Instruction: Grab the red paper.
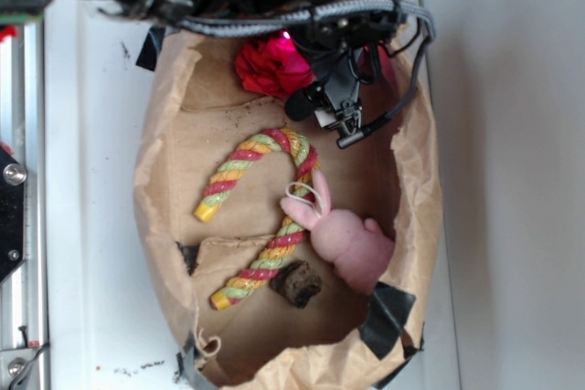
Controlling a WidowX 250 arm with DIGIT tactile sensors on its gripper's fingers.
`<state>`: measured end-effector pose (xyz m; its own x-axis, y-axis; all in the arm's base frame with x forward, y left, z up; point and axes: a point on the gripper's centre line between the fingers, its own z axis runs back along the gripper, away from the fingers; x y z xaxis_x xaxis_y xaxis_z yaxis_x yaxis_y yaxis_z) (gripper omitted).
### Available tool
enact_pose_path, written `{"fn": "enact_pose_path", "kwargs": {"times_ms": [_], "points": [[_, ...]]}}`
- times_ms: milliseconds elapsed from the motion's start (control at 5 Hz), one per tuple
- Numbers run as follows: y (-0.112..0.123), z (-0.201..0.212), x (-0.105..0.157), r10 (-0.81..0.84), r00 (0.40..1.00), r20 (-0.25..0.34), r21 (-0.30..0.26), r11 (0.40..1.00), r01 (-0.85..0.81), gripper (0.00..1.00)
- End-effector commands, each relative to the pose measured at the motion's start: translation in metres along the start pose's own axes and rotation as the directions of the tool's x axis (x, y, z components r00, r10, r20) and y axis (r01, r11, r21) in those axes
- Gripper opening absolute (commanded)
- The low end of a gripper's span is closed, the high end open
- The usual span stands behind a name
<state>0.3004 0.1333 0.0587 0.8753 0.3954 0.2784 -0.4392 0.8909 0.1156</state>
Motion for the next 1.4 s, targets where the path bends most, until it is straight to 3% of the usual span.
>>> {"fn": "enact_pose_path", "kwargs": {"times_ms": [0, 200, 400, 800, 1200], "points": [[0.002, -0.006, 0.004, -0.011, 1.000, 0.023, 0.031, 0.999, 0.010, 1.00], [-0.002, -0.008, -0.005, -0.042, 0.999, 0.013, 0.027, 0.999, 0.041, 1.00], [-0.014, 0.004, -0.036, -0.002, 1.000, 0.022, 0.039, 0.999, 0.001, 0.00], [-0.006, 0.020, -0.016, 0.002, 0.999, 0.048, -0.012, 1.000, -0.001, 0.00], [-0.009, 0.062, 0.003, 0.030, 0.995, 0.099, -0.125, 0.992, -0.018, 0.00]]}}
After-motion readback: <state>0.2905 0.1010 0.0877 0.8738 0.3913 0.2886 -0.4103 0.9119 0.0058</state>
